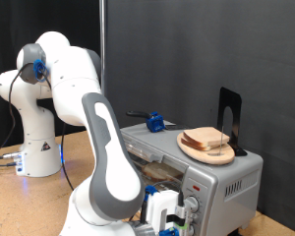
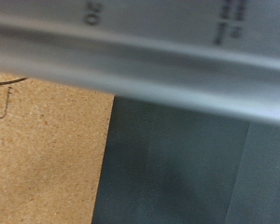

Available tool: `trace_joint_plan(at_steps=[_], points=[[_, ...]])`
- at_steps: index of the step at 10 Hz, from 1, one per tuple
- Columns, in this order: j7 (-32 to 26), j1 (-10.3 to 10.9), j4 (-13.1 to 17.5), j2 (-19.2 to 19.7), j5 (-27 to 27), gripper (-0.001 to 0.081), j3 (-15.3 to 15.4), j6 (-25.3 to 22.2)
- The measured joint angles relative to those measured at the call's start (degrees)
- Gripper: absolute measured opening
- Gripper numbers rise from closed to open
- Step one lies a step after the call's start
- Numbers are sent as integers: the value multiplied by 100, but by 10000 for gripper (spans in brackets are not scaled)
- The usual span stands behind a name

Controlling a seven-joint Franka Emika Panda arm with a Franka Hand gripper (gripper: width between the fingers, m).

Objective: Make a piece of toast with the oven

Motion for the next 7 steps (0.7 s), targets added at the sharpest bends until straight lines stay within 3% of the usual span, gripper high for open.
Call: trace_joint_plan(at_steps=[1,2,3,4,5,7], points=[[0,-3,-13,-34,8,308,0,-36],[26,-10,-36,-75,24,308,-2,-26],[7,-16,-78,-73,25,180,-10,94],[-45,-24,-103,-87,74,180,-4,75],[-203,-24,-125,-96,105,100,-4,82],[-963,-13,-300,-177,280,100,-2,165]])
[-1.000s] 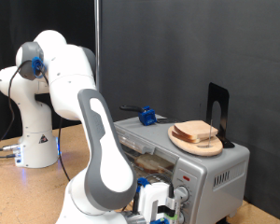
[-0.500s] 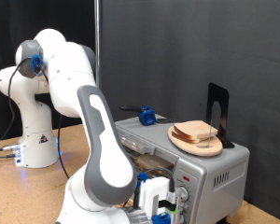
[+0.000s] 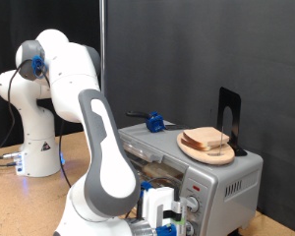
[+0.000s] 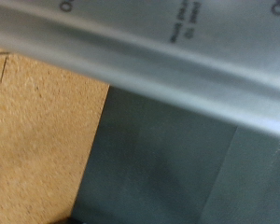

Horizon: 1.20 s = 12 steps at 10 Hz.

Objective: Make a piece of toast with the oven

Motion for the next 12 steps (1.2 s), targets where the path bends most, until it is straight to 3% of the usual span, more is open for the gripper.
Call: trace_joint_plan(at_steps=[3,7,12], points=[[-1087,10,-269,-118,309,100,7,75],[-1843,12,-401,-157,512,106,7,75],[-2103,13,-438,-170,565,111,7,76]])
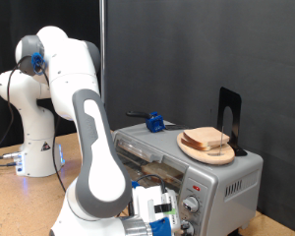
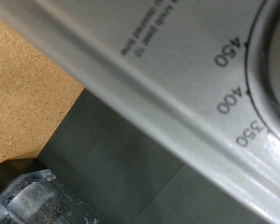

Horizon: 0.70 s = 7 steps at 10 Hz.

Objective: Make a piece of toast with the oven

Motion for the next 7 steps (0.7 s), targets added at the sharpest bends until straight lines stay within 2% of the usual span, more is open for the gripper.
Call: trace_joint_plan(at_steps=[3,5,6,7], points=[[7,-10,15,-2,63,111,-16,145],[11,-68,26,-10,79,379,-26,183],[23,-102,26,-18,78,379,-26,142],[59,-156,15,-42,73,563,-29,15]])
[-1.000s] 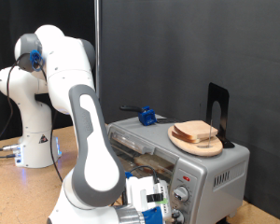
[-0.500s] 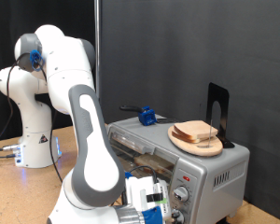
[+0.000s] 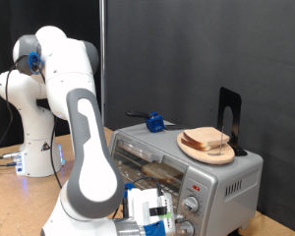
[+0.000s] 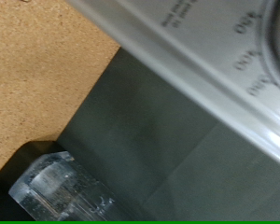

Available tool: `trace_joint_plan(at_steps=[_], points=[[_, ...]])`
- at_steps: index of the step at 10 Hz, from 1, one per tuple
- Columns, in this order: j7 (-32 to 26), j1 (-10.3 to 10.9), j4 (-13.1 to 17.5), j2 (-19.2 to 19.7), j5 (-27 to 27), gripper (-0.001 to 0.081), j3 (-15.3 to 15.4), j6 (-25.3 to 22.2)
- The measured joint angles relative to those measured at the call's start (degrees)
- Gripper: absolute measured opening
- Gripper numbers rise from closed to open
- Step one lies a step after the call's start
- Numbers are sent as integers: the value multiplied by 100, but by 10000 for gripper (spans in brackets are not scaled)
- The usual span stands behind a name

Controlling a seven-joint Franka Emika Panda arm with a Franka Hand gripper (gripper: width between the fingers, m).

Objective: Make a piece of toast with the oven

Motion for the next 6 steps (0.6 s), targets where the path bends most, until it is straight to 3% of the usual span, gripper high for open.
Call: trace_joint_plan(at_steps=[1,2,3,6], points=[[32,-78,-39,-45,-22,698,-17,-171],[97,-163,-114,-114,-64,698,-61,-350],[220,-236,-255,-238,-131,790,-138,-487],[645,-355,-687,-667,-430,804,-447,-673]])
